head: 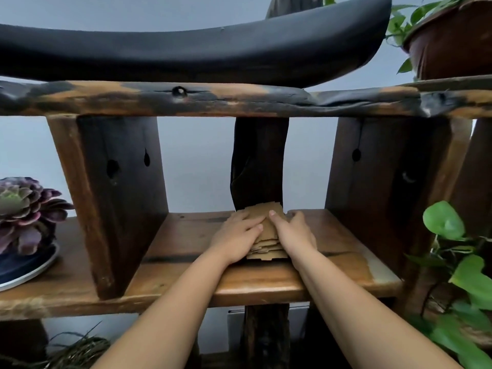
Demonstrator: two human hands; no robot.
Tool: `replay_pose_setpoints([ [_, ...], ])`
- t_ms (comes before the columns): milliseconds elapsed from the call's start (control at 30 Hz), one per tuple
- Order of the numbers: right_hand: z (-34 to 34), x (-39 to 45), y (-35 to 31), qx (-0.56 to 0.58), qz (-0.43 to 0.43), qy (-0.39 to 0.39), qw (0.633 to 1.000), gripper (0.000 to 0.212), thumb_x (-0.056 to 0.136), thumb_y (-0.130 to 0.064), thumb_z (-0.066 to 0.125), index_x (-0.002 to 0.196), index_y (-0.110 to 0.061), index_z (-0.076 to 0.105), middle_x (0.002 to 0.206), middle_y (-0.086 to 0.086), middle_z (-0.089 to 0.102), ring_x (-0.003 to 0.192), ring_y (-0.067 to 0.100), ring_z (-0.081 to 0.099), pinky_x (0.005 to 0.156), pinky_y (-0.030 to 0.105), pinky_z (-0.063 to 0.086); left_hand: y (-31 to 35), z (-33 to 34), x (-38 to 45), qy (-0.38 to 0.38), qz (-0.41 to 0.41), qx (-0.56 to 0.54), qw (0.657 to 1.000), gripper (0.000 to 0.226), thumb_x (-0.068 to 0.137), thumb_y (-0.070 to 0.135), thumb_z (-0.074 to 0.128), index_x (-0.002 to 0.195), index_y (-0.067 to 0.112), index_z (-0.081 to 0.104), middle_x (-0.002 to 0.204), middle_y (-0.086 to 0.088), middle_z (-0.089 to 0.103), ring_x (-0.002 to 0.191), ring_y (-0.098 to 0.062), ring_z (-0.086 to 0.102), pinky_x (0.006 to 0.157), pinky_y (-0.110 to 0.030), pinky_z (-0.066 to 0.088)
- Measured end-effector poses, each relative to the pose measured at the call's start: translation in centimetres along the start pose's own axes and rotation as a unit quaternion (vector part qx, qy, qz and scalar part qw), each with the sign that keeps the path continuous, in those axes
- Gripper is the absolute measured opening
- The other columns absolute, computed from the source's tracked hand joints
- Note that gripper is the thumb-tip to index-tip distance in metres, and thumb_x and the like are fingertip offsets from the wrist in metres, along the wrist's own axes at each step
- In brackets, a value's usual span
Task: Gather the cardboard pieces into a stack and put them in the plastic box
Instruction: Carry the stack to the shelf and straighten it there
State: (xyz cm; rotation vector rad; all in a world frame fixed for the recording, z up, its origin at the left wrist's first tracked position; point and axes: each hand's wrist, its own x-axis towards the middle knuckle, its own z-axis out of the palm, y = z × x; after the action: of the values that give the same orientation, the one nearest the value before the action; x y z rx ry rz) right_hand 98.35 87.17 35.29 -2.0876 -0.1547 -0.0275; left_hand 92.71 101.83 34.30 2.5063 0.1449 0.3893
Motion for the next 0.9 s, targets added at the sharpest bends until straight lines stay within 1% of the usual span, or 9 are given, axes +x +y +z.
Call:
replay_pose_setpoints([
  [67,-0.3,0.1,0.1,0.03,0.006,-0.015,0.999,0.087,0.072,-0.068,0.056,0.141,-0.019,0.033,0.134,0.007,0.055,0.117,0.033,0.054,0.091,0.04,0.044,-0.5,-0.2,-0.1,0.018,-0.004,-0.078,0.997,0.04,0.093,0.039,0.045,0.132,0.044,0.052,0.156,0.004,0.031,0.143,-0.016,0.025,0.114,-0.032,0.017],
  [133,-0.6,0.4,-0.1,0.14,0.023,-0.05,0.989,0.081,0.073,-0.053,0.07,0.135,-0.014,0.035,0.126,0.009,0.058,0.108,0.029,0.059,0.09,0.041,0.049,-0.6,-0.2,-0.3,0.03,0.005,-0.093,0.995,0.04,0.091,0.033,0.052,0.13,0.039,0.056,0.153,0.003,0.036,0.141,-0.015,0.029,0.111,-0.028,0.018],
  [233,-1.3,0.6,-0.7,0.269,0.089,-0.109,0.953,0.06,0.076,-0.028,0.078,0.12,-0.005,0.044,0.099,0.015,0.071,0.085,0.028,0.071,0.07,0.039,0.058,-0.6,-0.5,-0.5,0.042,0.028,-0.119,0.992,0.037,0.089,0.03,0.059,0.126,0.033,0.062,0.146,0.002,0.045,0.137,-0.014,0.036,0.111,-0.028,0.024],
  [367,-2.1,0.6,-1.3,0.283,0.144,-0.194,0.928,0.037,0.078,-0.021,0.079,0.107,-0.005,0.062,0.08,0.013,0.075,0.07,0.026,0.074,0.05,0.033,0.057,-0.8,-1.0,-0.7,0.064,0.055,-0.143,0.986,0.029,0.086,0.026,0.065,0.114,0.031,0.067,0.122,0.012,0.056,0.122,-0.008,0.048,0.099,-0.021,0.03],
  [500,-1.8,0.5,-1.3,0.271,0.14,-0.184,0.934,0.035,0.077,-0.01,0.078,0.107,-0.003,0.062,0.086,0.018,0.074,0.074,0.03,0.073,0.061,0.043,0.06,-0.9,-1.2,-0.8,0.06,0.07,-0.153,0.984,0.026,0.083,0.025,0.069,0.107,0.035,0.066,0.116,0.014,0.059,0.116,-0.007,0.051,0.096,-0.021,0.035],
  [633,-1.4,0.0,-0.9,0.336,0.123,-0.124,0.925,0.037,0.073,0.005,0.074,0.106,0.003,0.06,0.09,0.025,0.071,0.075,0.037,0.072,0.066,0.055,0.059,-1.0,-1.4,-0.2,0.143,0.052,-0.137,0.979,0.056,0.08,0.027,0.072,0.131,0.03,0.051,0.133,0.007,0.043,0.131,-0.015,0.038,0.104,-0.026,0.028],
  [767,-1.0,-0.2,0.1,0.467,0.096,-0.032,0.878,0.029,0.076,0.003,0.072,0.102,-0.007,0.063,0.092,0.016,0.073,0.078,0.031,0.072,0.067,0.047,0.06,-0.9,-1.4,-0.1,0.154,-0.052,-0.272,0.948,0.11,0.072,0.041,0.079,0.15,0.038,0.001,0.157,0.004,0.008,0.14,-0.017,0.021,0.105,-0.03,0.022],
  [833,-0.3,-0.7,0.2,0.526,0.086,-0.001,0.846,0.029,0.078,0.002,0.071,0.102,-0.012,0.062,0.095,0.012,0.073,0.082,0.028,0.072,0.069,0.044,0.06,-0.8,-1.4,-0.1,0.115,-0.078,-0.344,0.929,0.121,0.069,0.039,0.083,0.147,0.042,-0.009,0.157,-0.004,0.014,0.138,-0.024,0.031,0.11,-0.038,0.027],
  [900,0.7,-1.4,0.1,0.572,0.071,0.014,0.817,0.035,0.078,0.002,0.071,0.107,-0.015,0.06,0.101,0.011,0.072,0.087,0.026,0.071,0.073,0.042,0.06,-0.6,-1.4,-0.2,0.061,-0.093,-0.473,0.874,0.123,0.064,0.032,0.087,0.146,0.046,-0.003,0.148,-0.009,0.038,0.122,-0.028,0.055,0.098,-0.055,0.046],
])
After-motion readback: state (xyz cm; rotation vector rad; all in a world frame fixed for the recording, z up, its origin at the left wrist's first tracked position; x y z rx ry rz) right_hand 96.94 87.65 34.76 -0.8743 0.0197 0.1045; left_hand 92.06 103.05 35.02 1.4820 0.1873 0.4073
